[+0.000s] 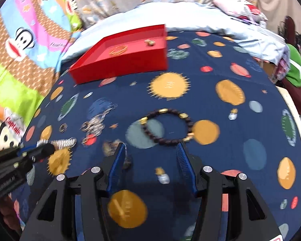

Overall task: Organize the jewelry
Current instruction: 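Grasp the pearl necklace with the left tool while the right tool grasps the silver watch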

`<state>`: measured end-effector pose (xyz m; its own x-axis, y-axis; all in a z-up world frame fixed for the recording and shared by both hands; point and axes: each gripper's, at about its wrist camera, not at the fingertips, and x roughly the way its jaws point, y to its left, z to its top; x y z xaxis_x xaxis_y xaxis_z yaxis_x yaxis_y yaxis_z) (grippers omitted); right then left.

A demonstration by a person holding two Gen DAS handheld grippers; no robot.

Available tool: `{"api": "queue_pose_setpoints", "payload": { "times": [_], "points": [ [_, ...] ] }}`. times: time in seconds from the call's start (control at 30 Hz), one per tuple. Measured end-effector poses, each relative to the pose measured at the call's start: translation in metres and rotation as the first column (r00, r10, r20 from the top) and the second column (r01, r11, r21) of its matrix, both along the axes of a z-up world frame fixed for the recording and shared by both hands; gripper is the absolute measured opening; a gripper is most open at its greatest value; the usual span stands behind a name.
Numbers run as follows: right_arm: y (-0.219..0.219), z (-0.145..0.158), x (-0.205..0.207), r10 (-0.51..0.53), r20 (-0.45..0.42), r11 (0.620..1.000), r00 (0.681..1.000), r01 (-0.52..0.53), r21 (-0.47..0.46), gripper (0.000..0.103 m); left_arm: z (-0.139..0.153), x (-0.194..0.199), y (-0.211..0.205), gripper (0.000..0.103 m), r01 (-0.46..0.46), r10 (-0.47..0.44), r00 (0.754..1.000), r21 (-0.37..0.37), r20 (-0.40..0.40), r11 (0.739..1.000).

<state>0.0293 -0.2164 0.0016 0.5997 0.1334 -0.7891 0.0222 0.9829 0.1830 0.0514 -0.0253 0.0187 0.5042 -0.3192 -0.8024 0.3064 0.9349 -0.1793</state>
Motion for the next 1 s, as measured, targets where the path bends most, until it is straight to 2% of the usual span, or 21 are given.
{"api": "queue_pose_setpoints", "payload": {
  "times": [0.27,0.57,0.63,0.73,0.83,1.0],
  "points": [
    [0.026,-0.013,0.010,0.060,-0.032,0.998,0.998,-0.061,-0.007,0.053,0.008,0.003,0.020,0.013,-0.042,0.042,0.999,-0.014,0.012,0.999],
    [0.039,-0.016,0.014,0.087,-0.027,0.994,0.996,-0.088,-0.056,0.052,0.002,0.010,0.035,0.013,-0.083,0.083,0.996,-0.025,-0.011,0.996],
    [0.039,-0.016,0.014,0.088,-0.026,0.994,0.996,-0.089,-0.065,0.047,0.000,0.010,0.035,0.013,-0.084,0.083,0.996,-0.026,-0.014,0.996],
    [0.041,-0.016,0.014,0.096,-0.025,0.992,0.995,-0.097,-0.075,0.031,-0.001,0.010,0.037,0.013,-0.083,0.082,0.996,-0.029,-0.019,0.996],
    [0.044,-0.016,0.013,0.099,-0.026,0.989,0.995,-0.101,-0.104,0.028,-0.002,0.009,0.038,0.013,-0.087,0.087,0.996,-0.031,-0.022,0.996],
    [0.037,-0.013,0.010,0.085,-0.023,0.994,0.996,-0.087,-0.070,0.020,-0.001,0.009,0.039,0.013,-0.088,0.087,0.996,-0.033,-0.014,0.996]
  ]
}}
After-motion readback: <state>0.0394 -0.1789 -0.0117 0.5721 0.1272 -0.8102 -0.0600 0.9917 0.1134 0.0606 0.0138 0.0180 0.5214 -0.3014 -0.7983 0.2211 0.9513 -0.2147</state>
